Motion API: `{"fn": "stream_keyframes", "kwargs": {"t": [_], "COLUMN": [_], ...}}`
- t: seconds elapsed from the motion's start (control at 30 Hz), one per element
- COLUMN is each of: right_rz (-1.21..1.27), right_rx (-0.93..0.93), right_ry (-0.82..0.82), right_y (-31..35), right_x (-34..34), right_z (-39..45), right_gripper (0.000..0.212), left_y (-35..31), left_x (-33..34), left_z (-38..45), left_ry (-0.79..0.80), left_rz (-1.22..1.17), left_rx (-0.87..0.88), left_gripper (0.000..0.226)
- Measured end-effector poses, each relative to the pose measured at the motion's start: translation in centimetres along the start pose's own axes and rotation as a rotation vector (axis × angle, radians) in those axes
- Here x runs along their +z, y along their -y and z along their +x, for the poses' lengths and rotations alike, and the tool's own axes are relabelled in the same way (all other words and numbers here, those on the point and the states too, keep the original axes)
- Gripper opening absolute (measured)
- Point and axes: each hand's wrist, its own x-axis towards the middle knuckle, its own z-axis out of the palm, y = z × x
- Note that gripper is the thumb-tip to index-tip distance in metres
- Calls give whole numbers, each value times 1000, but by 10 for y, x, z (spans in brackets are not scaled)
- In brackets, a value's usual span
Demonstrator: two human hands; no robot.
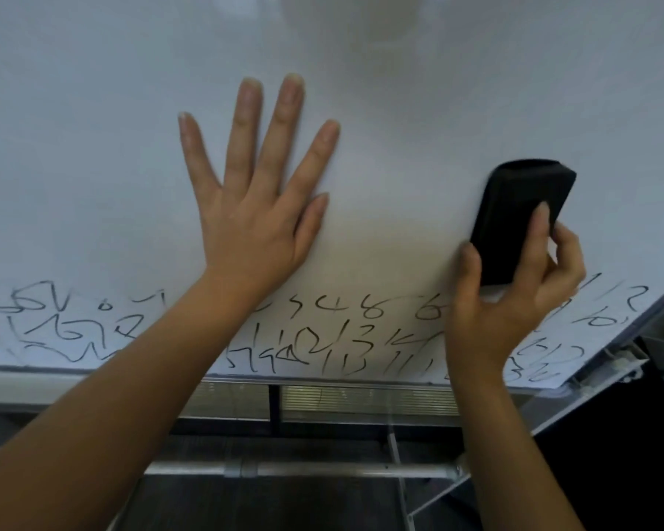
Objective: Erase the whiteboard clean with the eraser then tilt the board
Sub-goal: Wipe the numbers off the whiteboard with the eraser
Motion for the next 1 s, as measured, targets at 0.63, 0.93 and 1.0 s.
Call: {"fn": "stream_keyframes", "kwargs": {"t": [0.63, 0.93, 1.0], "right_rz": [-21, -56, -77], "right_rx": [361, 213, 183], "right_ry": [-104, 56, 60], "right_y": [-16, -7, -14], "right_x": [-18, -16, -20], "right_z": [0, -19, -10], "right_gripper": [69, 71, 69], "left_y": [-2, -89, -102], "left_x": [7, 3, 4], "left_z": [-8, 8, 10], "left_ry": [10, 11, 21], "left_rz": [-233, -257, -263], "left_rx": [-33, -3, 19], "left_gripper": [55, 49, 50]}}
